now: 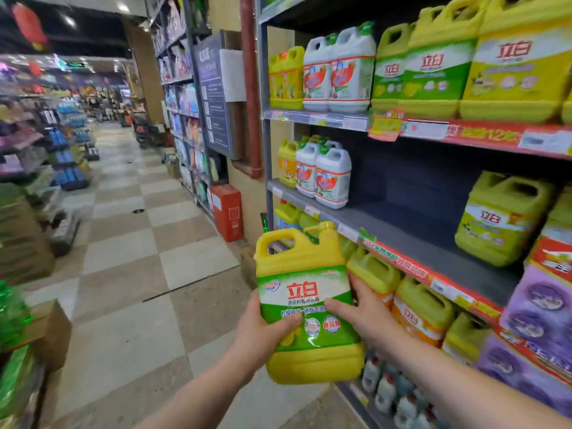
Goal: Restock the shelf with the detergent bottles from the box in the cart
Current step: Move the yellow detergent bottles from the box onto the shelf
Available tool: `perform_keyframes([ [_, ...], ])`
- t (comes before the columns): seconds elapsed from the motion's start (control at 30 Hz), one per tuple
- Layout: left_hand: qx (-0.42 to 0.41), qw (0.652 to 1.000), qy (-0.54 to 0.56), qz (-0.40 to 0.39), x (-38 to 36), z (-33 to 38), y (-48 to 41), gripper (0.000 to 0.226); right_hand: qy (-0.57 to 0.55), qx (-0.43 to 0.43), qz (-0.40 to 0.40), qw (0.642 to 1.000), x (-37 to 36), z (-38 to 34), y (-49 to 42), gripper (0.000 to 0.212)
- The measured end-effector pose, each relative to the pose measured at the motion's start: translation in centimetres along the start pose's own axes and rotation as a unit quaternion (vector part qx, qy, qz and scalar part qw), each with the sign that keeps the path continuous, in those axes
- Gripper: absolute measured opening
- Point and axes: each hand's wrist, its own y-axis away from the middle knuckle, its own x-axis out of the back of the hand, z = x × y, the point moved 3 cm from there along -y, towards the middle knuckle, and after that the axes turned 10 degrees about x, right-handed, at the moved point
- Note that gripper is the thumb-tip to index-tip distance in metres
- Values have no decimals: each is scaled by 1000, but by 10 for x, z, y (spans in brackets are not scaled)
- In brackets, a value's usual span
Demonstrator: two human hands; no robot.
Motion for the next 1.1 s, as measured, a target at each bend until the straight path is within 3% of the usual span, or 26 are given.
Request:
perform_keyframes([
  [0.2, 5, 998, -37, -43, -25, 12, -85, 70, 32, -25, 39, 998, 32, 31, -54, 52],
  [0.67, -49, 969, -108, -219, -81, 66, -335, 61, 82, -68, 229, 968, 89, 76, -216, 36],
  [0.8, -72, 952, -139, -263, -99, 79, -388, 53, 90, -75, 287, 951, 97, 87, -245, 43],
  [1.1, -110, 929, -187, -300, -183, 102, -461, 69, 86, -79, 349, 930, 164, 108, -291, 50],
])
